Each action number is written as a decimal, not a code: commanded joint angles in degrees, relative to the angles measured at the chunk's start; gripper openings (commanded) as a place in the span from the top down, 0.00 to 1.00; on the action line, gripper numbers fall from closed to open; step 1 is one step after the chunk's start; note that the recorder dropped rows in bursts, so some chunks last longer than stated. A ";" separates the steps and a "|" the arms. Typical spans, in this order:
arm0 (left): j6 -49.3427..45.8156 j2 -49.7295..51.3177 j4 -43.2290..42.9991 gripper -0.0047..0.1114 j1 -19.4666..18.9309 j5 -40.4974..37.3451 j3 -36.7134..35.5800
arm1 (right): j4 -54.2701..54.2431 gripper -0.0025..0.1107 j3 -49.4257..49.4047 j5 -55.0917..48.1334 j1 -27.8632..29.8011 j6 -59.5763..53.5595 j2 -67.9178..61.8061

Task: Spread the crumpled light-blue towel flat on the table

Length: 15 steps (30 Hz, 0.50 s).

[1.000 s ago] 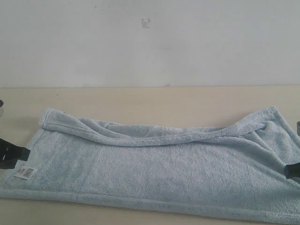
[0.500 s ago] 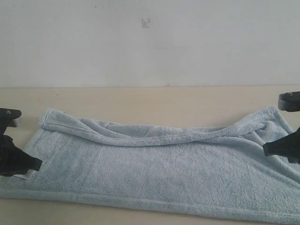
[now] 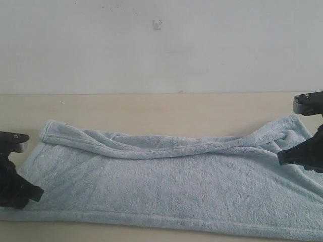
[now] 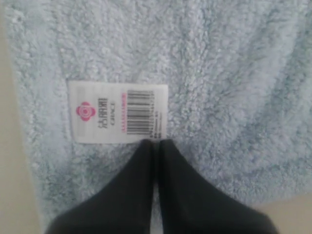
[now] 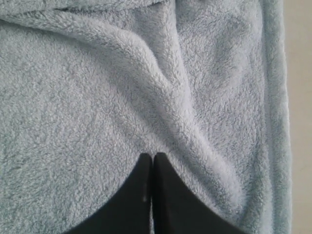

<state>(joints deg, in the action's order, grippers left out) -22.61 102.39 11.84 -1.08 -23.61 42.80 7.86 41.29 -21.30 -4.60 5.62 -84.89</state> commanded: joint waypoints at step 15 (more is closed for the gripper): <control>21.93 -11.63 -22.16 0.92 0.49 -16.84 -5.72 | 0.02 0.98 -0.06 -0.05 -0.05 -0.41 0.41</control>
<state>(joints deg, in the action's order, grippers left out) -1.45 94.23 -9.93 -0.61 -41.02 37.23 7.86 41.29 -21.30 -4.60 5.33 -84.89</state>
